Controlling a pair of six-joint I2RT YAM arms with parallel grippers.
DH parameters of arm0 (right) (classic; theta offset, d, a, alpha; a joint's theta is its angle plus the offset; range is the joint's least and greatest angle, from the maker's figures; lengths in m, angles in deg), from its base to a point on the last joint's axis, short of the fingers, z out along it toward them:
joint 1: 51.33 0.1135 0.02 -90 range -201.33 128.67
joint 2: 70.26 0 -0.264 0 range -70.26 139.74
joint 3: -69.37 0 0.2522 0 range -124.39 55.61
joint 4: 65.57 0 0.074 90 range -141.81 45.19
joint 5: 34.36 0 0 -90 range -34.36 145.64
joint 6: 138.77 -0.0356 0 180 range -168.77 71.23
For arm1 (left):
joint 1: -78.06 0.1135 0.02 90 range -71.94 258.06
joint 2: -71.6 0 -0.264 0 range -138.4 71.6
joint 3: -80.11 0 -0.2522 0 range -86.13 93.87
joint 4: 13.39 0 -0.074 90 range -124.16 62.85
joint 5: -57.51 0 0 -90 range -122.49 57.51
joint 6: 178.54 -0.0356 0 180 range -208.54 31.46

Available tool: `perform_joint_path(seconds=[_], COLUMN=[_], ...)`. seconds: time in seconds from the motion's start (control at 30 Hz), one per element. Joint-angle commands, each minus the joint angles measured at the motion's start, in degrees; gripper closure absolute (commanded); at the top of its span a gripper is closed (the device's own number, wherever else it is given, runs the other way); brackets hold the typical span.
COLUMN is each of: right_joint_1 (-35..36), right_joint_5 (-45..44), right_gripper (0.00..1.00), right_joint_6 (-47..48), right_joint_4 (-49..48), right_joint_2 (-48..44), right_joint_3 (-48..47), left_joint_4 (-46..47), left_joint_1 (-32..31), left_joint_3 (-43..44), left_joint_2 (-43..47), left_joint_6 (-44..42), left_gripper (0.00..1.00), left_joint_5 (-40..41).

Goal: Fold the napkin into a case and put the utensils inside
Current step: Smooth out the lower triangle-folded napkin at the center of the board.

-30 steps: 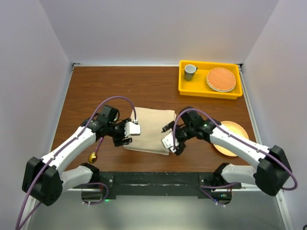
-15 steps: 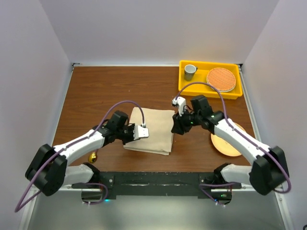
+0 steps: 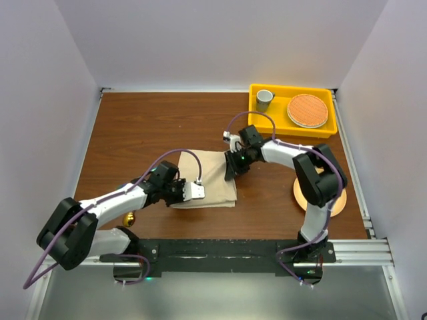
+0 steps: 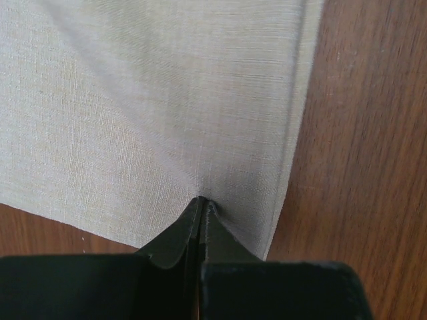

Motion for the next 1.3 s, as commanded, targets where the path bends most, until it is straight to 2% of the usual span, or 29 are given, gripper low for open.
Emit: perform_joint_path(seconds=[0.0,0.1,0.13,0.17,0.23,0.4,0.53,0.7,0.8,0.9,1.03,1.27], right_joint_1=[-0.1,-0.27,-0.36,-0.89,-1.68,-6.69,-7.66,-9.68,-10.21,-10.3,-10.21,-10.3], right_joint_5=[0.96,5.17,6.05,7.72,8.96,7.47,7.12,3.78,2.73,2.29,2.37,2.37], right_gripper=[0.79,0.73,0.71,0.67,0.64,0.61,0.6,0.73,0.77,0.83,0.9,0.87], right_joint_6=[-0.27,-0.45,-1.49,-2.37,-6.66,-15.55,-21.35,-25.05,-27.77,-30.5,-30.5,-32.35], right_joint_4=[-2.79,-0.94,-0.68,-0.85,-1.02,-0.24,-0.84,-2.79,-5.84,-9.45,-9.46,-11.57], right_joint_2=[5.77,4.12,2.45,-1.83,-6.59,-21.0,-23.75,-25.86,-27.53,-27.71,-26.57,-24.81], right_joint_3=[-10.91,-14.79,-13.75,-12.43,-6.92,5.93,15.43,21.05,25.0,27.65,27.92,29.68], left_joint_4=[-3.08,-1.78,-0.81,0.42,4.2,10.62,16.58,19.15,19.86,21.17,22.66,25.13], left_joint_1=[-0.34,-0.35,-0.35,-0.43,-0.96,-5.52,-11.59,-17.99,-21.6,-23.81,-25.04,-26.36], left_joint_3=[-0.63,1.74,2.36,2.97,5.17,10.36,11.94,12.91,12.91,13.17,13.44,14.23], left_joint_2=[1.82,4.72,5.51,6.74,6.66,0.35,-5.62,-9.24,-11.7,-13.98,-15.75,-18.73], left_joint_6=[0.7,3.85,6.12,7.02,10.26,14.4,15.64,13.28,11.25,10.81,11.25,10.11], left_gripper=[1.0,0.98,0.9,0.86,0.74,0.68,0.62,0.61,0.58,0.57,0.59,0.6], left_joint_5=[-0.3,-2.05,-2.41,-2.85,-3.03,-2.5,-2.67,-4.87,-4.43,-3.21,-1.19,1.19])
